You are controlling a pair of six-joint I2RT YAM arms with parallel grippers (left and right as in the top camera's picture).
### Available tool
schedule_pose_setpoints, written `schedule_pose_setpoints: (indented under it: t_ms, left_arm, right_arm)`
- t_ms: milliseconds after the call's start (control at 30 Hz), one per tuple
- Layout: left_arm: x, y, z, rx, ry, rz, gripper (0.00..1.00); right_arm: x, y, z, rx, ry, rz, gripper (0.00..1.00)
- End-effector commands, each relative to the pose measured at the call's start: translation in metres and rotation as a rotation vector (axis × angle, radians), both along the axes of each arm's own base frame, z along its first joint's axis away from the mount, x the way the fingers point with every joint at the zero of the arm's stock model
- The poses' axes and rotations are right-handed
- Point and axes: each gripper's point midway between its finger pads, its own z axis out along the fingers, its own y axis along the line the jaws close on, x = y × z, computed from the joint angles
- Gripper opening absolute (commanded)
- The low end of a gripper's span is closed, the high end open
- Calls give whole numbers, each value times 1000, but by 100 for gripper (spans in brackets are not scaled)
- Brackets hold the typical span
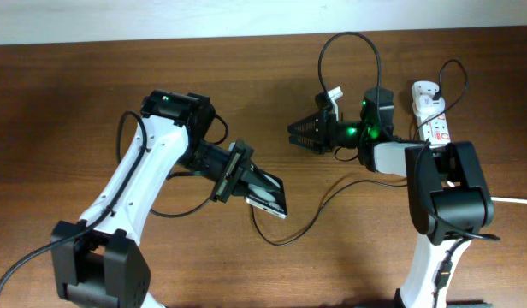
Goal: Plug charger to phone and switch on socket
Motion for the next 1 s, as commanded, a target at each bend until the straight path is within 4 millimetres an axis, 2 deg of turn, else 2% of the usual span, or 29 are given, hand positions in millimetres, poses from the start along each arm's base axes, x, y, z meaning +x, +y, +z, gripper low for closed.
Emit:
schedule_pose_setpoints:
  t_ms: [0, 267, 400, 500, 567, 667, 700, 733, 800, 833, 900, 967]
  left_arm:
    - [-3, 2, 4, 11, -26, -3, 0]
    - [-8, 9, -12, 108, -57, -44, 0]
    - [-16, 1, -14, 107, -76, -85, 0]
    - [-11, -8, -30, 144, -218, -146, 0]
    - [8, -18, -50, 191, -421, -187, 0]
    - [41, -13, -80, 375, -694, -247, 0]
    - [44, -13, -83, 373, -760, -284, 5]
    - [53, -16, -82, 360, -828, -289, 0]
    - [73, -23, -78, 304, -1032, -344, 0]
    - [88, -19, -82, 354, -1124, -368, 0]
    - [128, 7, -90, 605, -1252, -355, 0]
    - [152, 24, -91, 765, -1320, -334, 0]
  right_arm:
    - [1, -1, 0, -5, -14, -10, 99]
    - [1, -1, 0, -5, -14, -10, 99]
    - [1, -1, 0, -5, -14, -10, 99]
    - [1, -1, 0, -5, -14, -10, 99]
    - [1, -1, 0, -5, -14, -10, 99]
    - [1, -1, 0, -5, -14, -10, 99]
    - [1, -1, 0, -5, -14, -10, 99]
    - [1, -1, 0, -5, -14, -10, 99]
    - [1, -1, 0, -5, -14, -10, 99]
    - [1, -1, 0, -5, -14, -10, 99]
    - [1, -1, 0, -5, -14, -10, 99]
    - [1, -1, 0, -5, -14, -10, 99]
